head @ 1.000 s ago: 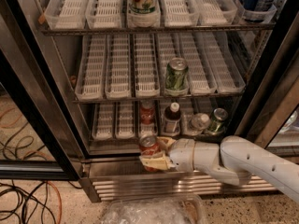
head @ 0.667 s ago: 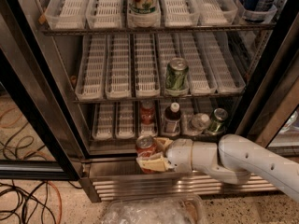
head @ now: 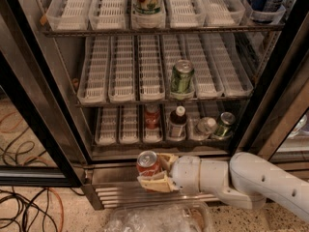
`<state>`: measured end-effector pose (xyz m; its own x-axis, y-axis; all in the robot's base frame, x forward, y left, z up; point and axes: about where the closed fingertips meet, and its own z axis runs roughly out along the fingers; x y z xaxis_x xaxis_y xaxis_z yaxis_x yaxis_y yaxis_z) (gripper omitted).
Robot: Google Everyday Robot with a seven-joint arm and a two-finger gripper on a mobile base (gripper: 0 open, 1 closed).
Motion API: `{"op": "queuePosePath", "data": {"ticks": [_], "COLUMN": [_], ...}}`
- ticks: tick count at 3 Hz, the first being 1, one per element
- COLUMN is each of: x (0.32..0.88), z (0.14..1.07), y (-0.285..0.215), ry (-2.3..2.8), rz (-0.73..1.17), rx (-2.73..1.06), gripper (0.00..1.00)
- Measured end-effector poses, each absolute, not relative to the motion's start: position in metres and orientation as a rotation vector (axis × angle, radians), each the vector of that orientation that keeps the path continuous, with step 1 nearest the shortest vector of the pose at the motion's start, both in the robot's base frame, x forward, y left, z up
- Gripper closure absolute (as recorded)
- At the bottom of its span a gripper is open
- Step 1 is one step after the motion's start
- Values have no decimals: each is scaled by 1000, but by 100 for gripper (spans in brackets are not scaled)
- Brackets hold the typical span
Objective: Pick coke can from bottom shelf of fridge
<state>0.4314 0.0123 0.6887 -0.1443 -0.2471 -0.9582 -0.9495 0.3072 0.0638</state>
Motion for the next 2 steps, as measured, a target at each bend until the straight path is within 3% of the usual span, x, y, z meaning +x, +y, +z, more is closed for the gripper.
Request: {"op": "queuePosePath", "data": {"ticks": [1, 2], "x": [381, 380], "z": [695, 695], "y": [8, 6], "ry": [1603, 1604], "rz": [857, 852], "rx": [-1091, -1084], "gripper": [100, 100]}}
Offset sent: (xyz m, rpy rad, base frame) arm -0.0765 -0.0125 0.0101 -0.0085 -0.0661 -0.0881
